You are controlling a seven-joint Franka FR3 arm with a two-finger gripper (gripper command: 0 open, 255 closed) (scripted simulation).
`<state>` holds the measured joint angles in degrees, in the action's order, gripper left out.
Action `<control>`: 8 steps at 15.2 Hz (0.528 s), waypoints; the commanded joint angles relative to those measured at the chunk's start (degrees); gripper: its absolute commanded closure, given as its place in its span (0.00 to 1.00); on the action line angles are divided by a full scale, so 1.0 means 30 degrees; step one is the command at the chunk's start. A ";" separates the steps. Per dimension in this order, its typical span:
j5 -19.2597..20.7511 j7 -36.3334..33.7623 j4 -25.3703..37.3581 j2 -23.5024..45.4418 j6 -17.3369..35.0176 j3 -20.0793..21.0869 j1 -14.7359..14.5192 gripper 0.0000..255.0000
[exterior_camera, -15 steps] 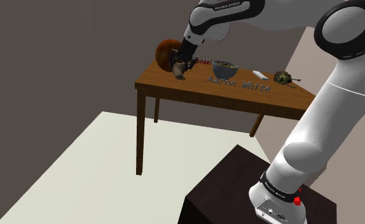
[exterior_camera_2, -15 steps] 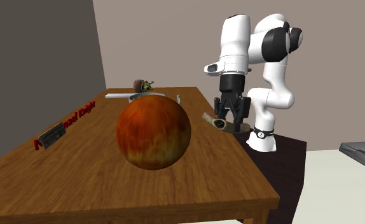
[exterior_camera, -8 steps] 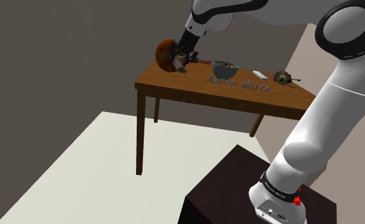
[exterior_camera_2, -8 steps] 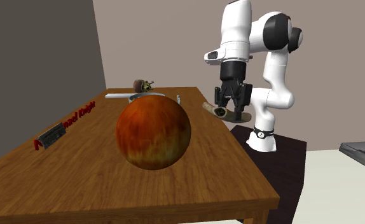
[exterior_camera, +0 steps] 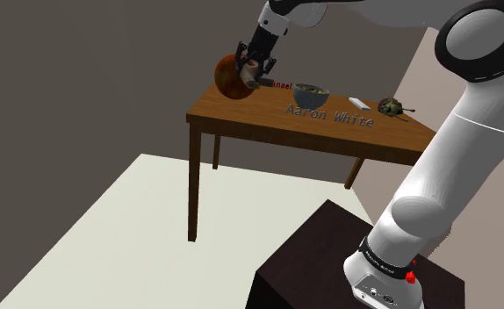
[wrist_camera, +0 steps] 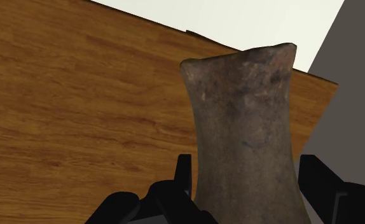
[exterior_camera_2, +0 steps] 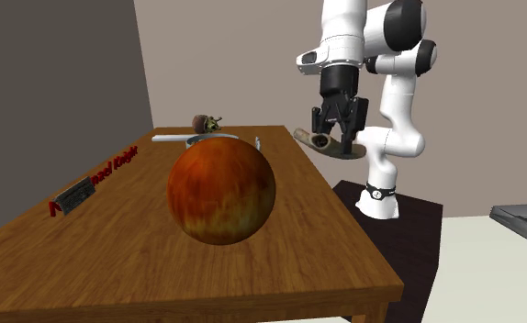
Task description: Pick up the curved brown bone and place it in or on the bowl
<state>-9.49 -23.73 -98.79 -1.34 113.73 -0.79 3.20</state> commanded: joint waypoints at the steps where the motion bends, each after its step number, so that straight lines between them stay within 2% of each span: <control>1: 0.0031 -0.0065 0.0669 0.0096 -0.0573 -0.0018 0.0018 1.00; 5: 0.0081 -0.0207 0.1831 0.0264 -0.1559 -0.0033 0.0031 1.00; 8: -0.0298 0.1198 0.1821 0.0253 -0.1790 -0.0719 0.0698 1.00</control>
<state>-10.01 -21.55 -93.76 -0.78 108.80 -2.26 4.63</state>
